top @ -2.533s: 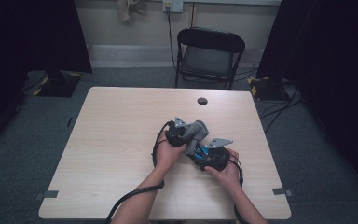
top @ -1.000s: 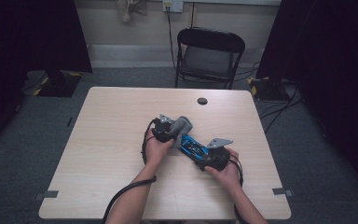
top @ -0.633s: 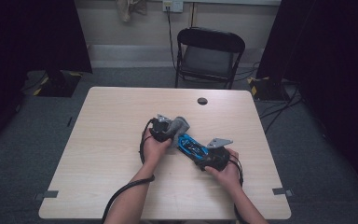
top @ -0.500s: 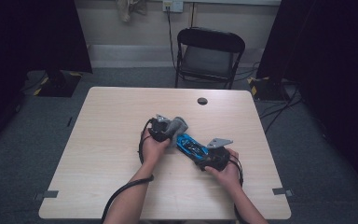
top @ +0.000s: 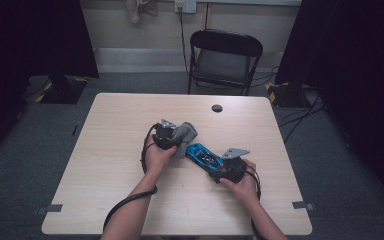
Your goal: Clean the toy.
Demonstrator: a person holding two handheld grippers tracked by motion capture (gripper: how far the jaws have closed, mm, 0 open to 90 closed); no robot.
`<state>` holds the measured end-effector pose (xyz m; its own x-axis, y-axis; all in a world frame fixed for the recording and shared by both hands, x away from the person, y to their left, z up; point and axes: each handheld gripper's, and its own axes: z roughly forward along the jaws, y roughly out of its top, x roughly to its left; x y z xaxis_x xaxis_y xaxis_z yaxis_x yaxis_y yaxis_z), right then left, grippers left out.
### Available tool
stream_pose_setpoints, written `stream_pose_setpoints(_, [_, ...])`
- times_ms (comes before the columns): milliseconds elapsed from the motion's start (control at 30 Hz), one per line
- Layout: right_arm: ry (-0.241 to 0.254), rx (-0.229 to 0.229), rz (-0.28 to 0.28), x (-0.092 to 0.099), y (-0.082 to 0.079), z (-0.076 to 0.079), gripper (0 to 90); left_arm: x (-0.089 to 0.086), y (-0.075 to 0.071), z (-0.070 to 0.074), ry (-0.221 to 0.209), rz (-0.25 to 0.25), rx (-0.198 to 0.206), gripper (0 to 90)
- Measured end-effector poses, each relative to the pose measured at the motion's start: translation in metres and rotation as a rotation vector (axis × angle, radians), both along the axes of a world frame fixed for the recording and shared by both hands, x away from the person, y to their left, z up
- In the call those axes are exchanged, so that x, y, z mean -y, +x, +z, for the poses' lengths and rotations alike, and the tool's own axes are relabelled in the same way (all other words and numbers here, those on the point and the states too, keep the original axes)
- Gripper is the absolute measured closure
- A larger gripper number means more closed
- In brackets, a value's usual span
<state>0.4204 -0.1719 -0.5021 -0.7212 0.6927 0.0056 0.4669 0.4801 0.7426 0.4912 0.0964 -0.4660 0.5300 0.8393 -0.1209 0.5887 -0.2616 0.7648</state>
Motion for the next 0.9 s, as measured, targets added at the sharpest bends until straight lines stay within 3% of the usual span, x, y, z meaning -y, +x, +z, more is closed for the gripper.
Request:
stream_pose_setpoints(200, [0.0, 0.001, 0.0, 0.0, 0.0, 0.0, 24.0, 0.007, -0.007, 0.016, -0.014, -0.045, 0.013, 74.0])
stream_pose_setpoints(500, [0.0, 0.001, 0.0, 0.0, 0.0, 0.0, 24.0, 0.033, -0.021, 0.032, -0.049, -0.137, 0.032, 74.3])
stream_pose_setpoints(700, [0.0, 0.001, 0.001, 0.0, 0.0, 0.0, 24.1, 0.053, -0.033, 0.032, -0.067, -0.199, 0.017, 74.3])
stream_pose_setpoints(900, [-0.001, 0.001, 0.0, 0.0, 0.0, 0.0, 24.0, 0.074, -0.043, 0.025, -0.05, -0.259, 0.001, 74.3])
